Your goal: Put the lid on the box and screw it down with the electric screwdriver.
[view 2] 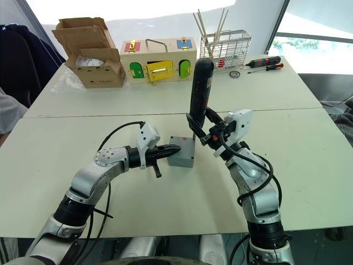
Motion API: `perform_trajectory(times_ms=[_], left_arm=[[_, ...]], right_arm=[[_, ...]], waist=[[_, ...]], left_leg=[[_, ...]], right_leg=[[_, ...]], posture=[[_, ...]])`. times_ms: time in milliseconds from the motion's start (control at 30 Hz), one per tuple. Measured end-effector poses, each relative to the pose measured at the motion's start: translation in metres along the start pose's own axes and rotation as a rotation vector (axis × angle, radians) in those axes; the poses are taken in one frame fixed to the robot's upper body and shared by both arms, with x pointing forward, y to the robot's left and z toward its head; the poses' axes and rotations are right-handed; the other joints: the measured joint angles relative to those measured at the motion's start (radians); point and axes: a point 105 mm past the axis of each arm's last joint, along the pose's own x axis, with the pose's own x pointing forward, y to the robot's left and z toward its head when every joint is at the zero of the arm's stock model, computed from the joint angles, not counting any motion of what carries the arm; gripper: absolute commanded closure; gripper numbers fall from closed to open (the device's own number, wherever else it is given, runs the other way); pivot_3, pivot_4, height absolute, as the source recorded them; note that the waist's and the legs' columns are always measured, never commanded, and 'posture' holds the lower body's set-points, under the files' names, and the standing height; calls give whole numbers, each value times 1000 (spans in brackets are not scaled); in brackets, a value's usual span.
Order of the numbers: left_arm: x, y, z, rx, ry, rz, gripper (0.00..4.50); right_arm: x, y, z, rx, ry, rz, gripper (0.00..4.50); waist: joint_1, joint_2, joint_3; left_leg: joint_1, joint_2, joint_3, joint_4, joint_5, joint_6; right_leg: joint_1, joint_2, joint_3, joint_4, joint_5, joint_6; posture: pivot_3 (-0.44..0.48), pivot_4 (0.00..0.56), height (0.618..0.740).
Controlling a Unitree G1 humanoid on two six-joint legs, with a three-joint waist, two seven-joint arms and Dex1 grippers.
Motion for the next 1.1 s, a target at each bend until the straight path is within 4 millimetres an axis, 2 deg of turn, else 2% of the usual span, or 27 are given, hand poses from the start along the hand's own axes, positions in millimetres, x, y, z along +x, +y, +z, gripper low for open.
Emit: perform_trajectory(times_ms=[867,1100], left_arm=[[0,0,-1,2,-3,8,4500],[0,0,0,6,-7,5,4500]], right_arm=[[4,-1,-3,-19,15,14,2616],[8,-12,7,-21,23,15,2616]], waist=[[1,-1,-1],[3,0,0]], left_leg=[[0,0,-1,0,0,0],[-1,0,-1,0,0,0]], right_leg=[[1,0,0,-1,-1,0],[0,-1,0,-1,-1,1]], posture=[[0,150,740],[0,150,740]])
